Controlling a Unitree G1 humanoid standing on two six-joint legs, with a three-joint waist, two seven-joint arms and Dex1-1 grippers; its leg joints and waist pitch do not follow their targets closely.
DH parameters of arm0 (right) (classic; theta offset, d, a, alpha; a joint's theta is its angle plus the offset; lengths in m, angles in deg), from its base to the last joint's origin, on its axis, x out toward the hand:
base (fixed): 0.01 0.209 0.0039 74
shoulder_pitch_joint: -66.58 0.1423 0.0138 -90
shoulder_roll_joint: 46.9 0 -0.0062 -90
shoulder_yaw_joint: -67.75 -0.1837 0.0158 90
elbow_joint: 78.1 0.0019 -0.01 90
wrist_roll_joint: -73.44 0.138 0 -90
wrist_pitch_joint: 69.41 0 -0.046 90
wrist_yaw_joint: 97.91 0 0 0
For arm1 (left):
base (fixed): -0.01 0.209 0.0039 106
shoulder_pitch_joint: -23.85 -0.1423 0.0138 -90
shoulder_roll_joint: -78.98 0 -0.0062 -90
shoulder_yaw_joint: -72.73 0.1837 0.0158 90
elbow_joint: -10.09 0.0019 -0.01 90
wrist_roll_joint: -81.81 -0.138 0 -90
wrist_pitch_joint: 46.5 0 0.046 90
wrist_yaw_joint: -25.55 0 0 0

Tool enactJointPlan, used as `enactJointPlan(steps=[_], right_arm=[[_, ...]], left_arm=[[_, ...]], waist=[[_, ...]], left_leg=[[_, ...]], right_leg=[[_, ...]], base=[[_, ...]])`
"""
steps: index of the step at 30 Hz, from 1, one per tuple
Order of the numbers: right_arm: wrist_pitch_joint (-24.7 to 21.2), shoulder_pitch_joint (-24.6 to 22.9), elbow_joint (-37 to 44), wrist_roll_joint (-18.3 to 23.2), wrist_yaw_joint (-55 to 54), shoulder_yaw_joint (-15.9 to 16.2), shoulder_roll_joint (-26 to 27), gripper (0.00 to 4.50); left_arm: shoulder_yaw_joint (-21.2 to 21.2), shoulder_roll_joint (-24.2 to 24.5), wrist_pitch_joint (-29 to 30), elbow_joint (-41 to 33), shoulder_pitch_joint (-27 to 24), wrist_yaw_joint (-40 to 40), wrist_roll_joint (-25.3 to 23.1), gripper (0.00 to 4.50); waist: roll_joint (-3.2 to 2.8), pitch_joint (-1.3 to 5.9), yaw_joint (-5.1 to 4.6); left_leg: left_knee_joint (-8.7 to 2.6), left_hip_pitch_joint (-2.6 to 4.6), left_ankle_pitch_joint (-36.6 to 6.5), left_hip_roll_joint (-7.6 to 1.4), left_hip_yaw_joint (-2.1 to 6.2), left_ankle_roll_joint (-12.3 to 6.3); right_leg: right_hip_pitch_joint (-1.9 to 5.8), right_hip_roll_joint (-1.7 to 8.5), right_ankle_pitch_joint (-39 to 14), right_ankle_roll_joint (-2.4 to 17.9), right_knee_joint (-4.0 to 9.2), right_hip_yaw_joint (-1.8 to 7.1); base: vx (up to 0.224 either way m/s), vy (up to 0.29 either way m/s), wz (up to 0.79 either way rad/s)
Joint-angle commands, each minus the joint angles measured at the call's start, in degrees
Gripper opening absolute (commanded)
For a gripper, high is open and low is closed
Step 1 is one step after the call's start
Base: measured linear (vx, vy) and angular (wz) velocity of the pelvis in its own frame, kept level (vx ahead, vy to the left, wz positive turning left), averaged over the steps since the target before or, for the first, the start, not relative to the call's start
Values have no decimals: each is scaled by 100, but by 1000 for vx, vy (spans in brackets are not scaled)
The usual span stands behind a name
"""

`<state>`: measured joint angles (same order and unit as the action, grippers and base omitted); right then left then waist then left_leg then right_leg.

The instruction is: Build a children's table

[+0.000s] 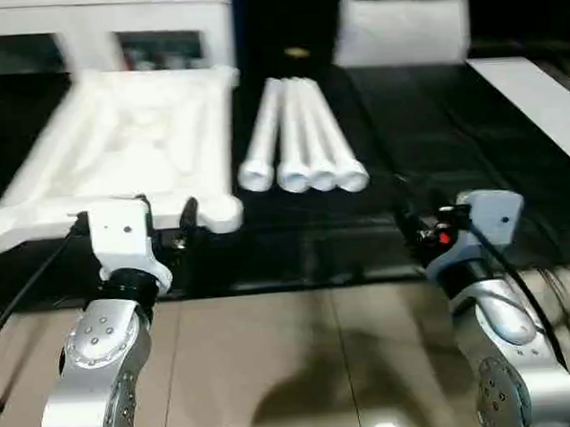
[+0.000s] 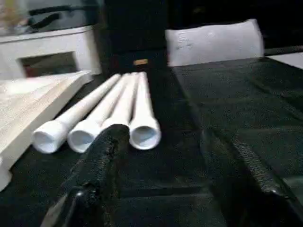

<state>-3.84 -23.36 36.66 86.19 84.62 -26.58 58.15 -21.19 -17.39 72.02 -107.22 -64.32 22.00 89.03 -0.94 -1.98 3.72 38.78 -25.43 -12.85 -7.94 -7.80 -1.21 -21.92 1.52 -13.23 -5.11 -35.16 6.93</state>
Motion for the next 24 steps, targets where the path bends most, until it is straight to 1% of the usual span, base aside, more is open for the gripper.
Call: enactJointPlan(steps=[1, 2, 3, 4, 5, 6, 7, 8, 9, 10, 11, 12, 13, 14, 15, 16, 17, 18, 19, 20, 21, 22, 23, 24], right_arm=[[36, 80, 50, 107, 10, 61, 68, 305], [33, 85, 48, 100, 10, 61, 63, 327], [0, 126, 31, 42, 9, 57, 22, 342], [-43, 156, 16, 150, 87, 43, 9, 342], [-36, 231, -32, 188, 123, 26, -23, 347], [-19, 257, -50, 174, 120, 22, -36, 370], [-29, 290, -75, 185, 123, 5, -33, 370], [-48, 350, -123, 150, 93, -12, -42, 370], [-205, 439, -169, 162, 23, -58, -32, 390], [-382, 488, -173, 251, 26, -86, -28, 390], [-516, 522, -171, 322, 35, -105, -27, 409], [-556, 535, -168, 306, 22, -100, -37, 418], [-668, 531, -173, 175, 116, 78, -170, 424], [-671, 520, -178, 86, 176, 199, -238, 429], [-700, 502, -179, 33, 243, 332, -288, 438], [-718, 507, -179, 29, 243, 364, -295, 438], [-733, 512, -179, 27, 239, 384, -299, 445], [-780, 532, -185, 56, 256, 436, -287, 445], [-785, 549, -189, 18, 260, 477, -308, 445], [-791, 565, -195, -11, 264, 499, -327, 445], [-834, 584, -193, 9, 257, 488, -318, 445], [-856, 607, -196, 19, 259, 478, -321, 445], [-882, 624, -194, 41, 256, 473, -329, 445], [-875, 635, -201, 53, 269, 473, -343, 445]], left_arm=[[-105, 88, -6, 135, 95, 43, -89, 400], [-109, 83, 2, 132, 99, 46, -81, 421], [-147, 38, 63, 109, 131, 69, -18, 438], [-134, 36, 98, 86, 141, 95, -40, 438], [-94, 43, 129, 42, 123, 135, -105, 442], [-84, 39, 140, 20, 107, 145, -115, 449], [-85, 26, 158, -4, 87, 161, -122, 449], [-87, 10, 173, -44, 59, 174, -125, 449], [-83, -20, 201, -106, 17, 200, -134, 450], [-23, 16, 283, -139, 8, 236, -237, 450], [23, 36, 346, -155, 8, 272, -316, 450], [18, 7, 357, -161, 4, 306, -321, 450], [40, 14, 379, -182, -29, 294, -318, 450], [56, 28, 383, -201, -42, 261, -299, 450], [34, -7, 426, -246, -56, 224, -195, 450], [5, -50, 445, -267, -53, 237, -146, 450], [-17, -81, 463, -282, -50, 253, -116, 450], [-40, -93, 396, -289, -48, 305, -187, 450], [-48, -114, 393, -294, -48, 340, -226, 450], [-50, -132, 400, -297, -42, 365, -253, 450], [-59, -183, 408, -310, -47, 423, -272, 450], [-54, -217, 420, -318, -47, 460, -282, 450], [-48, -234, 430, -328, -49, 485, -285, 450], [-18, -244, 434, -347, -72, 499, -292, 450]], waist=[[93, 310, 14], [9, 340, 2], [-120, 359, -190], [-164, 325, -465], [-169, 299, -431], [-151, 204, -329], [-88, 201, -382], [-104, 193, -331], [73, 255, -305], [297, 176, -156], [105, 141, -249], [130, 28, -334], [158, -32, -318], [58, 68, -394], [-309, 49, -548], [-195, 49, -603], [-294, -24, -579], [-282, 5, -627], [-177, 27, -619], [-91, 47, -587], [-40, 31, -448], [-40, 31, -448], [145, 65, -448], [154, 59, -411]], left_leg=[[-57, -155, -600, -296, 473, -853], [-204, -21, -612, -300, 482, -997], [-617, 435, -414, -247, 456, -1551], [-922, 647, -103, -243, 479, -2160], [-1006, 516, 123, -330, 500, -2199], [-1067, 361, 144, -461, 302, -1772], [-1167, 407, -443, -411, 321, -1205], [-1269, 407, -989, -337, 244, -740], [-1390, 528, -2012, -378, 240, 152], [-328, 284, -2213, -95, 436, 1333], [1013, 202, -966, -133, 866, 977], [876, -74, -596, -129, 978, 1218], [555, 71, -709, -165, 937, 1327], [177, 224, -1050, -229, 921, 1436], [-848, 378, -2889, -549, 1466, 1807], [-958, 370, -3331, -615, 1548, 1795], [-1071, 425, -4073, -358, 1340, 1985], [-1065, 445, -4056, -284, 1309, 2038], [-1016, 429, -3589, -152, 1233, 1992], [-952, 402, -3204, -116, 1183, 1845], [-841, 227, -2215, -137, 1019, 1367], [-841, 227, -2215, -137, 1019, 1367], [-749, 319, -2447, -207, 843, 1078], [-731, 337, -2351, -215, 787, 935]], right_leg=[[292, 1252, 63, 376, 673, 519], [242, 1051, -70, 499, 641, 400], [-80, 293, -293, 590, 224, -163], [-409, -128, -1084, 459, -772, -936], [-328, -52, -1140, 268, -984, -1074], [-360, 49, -1057, 92, -1104, -1247], [-188, 137, -946, 209, -1001, -1345], [-123, 135, -908, 309, -939, -1395], [-84, 377, -717, 575, -568, -1215], [-12, 1849, -1443, 1213, 332, -441], [-46, 2432, -2398, 1429, 830, -90], [409, 1791, -2921, 1635, 558, -850], [337, 1420, -2845, 1652, 526, -1141], [347, 1016, -2716, 1619, 312, -1457], [198, 370, -1109, 1005, -522, -1242], [170, 377, -538, 744, -593, -1172], [165, 370, -88, 640, -485, -1128], [227, 404, -25, 658, -406, -1130], [347, 493, -70, 667, -178, -1083], [411, 589, -195, 624, -40, -1011], [563, 1062, -1230, 793, 361, -890], [563, 1062, -1230, 793, 361, -890], [402, 1120, -2484, 1023, 575, -830], [374, 1153, -2823, 1064, 633, -817]], base=[[-20, 191, -32], [-35, 250, 1], [-43, 287, 10], [-43, 287, 10], [-69, 257, 12], [-92, 202, 2], [-92, 202, 2], [-112, 168, -11], [-140, 154, -9], [-140, 154, -9], [-138, 165, -17], [-54, 202, -47], [-54, 202, -47], [-30, 262, -38], [-127, 237, -10], [-127, 237, -10], [-136, 149, -4], [-45, 55, 4], [-95, 107, -4], [-110, 61, -18], [-180, 52, -19], [-130, 0, -11], [-115, -37, 3], [-88, -65, 12]])
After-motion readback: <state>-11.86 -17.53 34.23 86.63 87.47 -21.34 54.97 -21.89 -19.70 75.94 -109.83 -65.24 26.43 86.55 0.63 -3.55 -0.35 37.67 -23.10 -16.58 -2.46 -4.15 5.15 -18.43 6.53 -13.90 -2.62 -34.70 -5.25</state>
